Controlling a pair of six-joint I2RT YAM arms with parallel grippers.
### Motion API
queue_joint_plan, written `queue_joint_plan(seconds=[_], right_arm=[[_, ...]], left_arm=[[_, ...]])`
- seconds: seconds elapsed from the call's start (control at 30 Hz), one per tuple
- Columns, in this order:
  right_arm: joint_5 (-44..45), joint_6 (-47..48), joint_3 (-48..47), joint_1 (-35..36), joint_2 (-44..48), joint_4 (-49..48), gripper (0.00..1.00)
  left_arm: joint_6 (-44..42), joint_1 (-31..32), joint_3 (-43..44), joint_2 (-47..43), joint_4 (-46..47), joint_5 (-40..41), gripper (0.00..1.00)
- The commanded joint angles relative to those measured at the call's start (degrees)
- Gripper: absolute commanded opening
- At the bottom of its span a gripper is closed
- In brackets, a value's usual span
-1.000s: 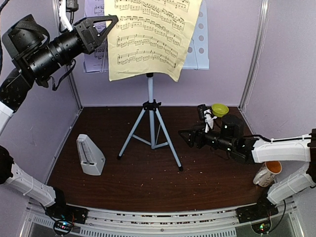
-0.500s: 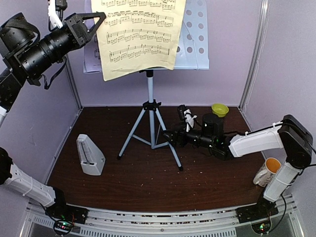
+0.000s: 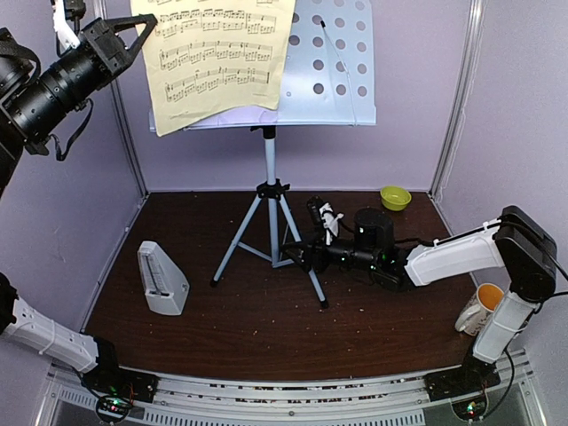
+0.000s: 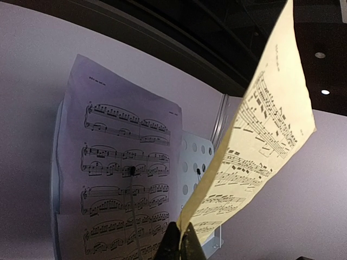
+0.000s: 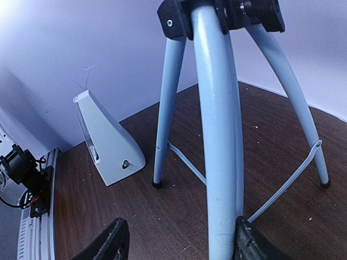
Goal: Set up the instrument practice props
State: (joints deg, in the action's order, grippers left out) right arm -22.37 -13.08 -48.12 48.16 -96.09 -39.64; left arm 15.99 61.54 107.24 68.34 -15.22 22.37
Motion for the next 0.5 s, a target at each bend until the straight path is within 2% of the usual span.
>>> queue_joint_plan(seconds=[0.0, 0.1, 0.47], right_arm=[[-3.2, 1.14, -0.89, 1.25, 0.65, -1.05, 0.62], [-2.92, 2.13, -1.46, 2.07, 1.61, 0.79, 0.59], [2.08, 5.35, -0.97, 7.69, 4.18, 5.1, 0.59]], left_arm=[[-0.47, -0.28, -0.49, -0.31, 2.11, 0.87, 0.0], [-0.77, -0.28, -0.32, -0.23, 2.2, 0.92, 0.0], [1.62, -0.28, -1.99, -0.45, 4.55, 2.03, 0.0]])
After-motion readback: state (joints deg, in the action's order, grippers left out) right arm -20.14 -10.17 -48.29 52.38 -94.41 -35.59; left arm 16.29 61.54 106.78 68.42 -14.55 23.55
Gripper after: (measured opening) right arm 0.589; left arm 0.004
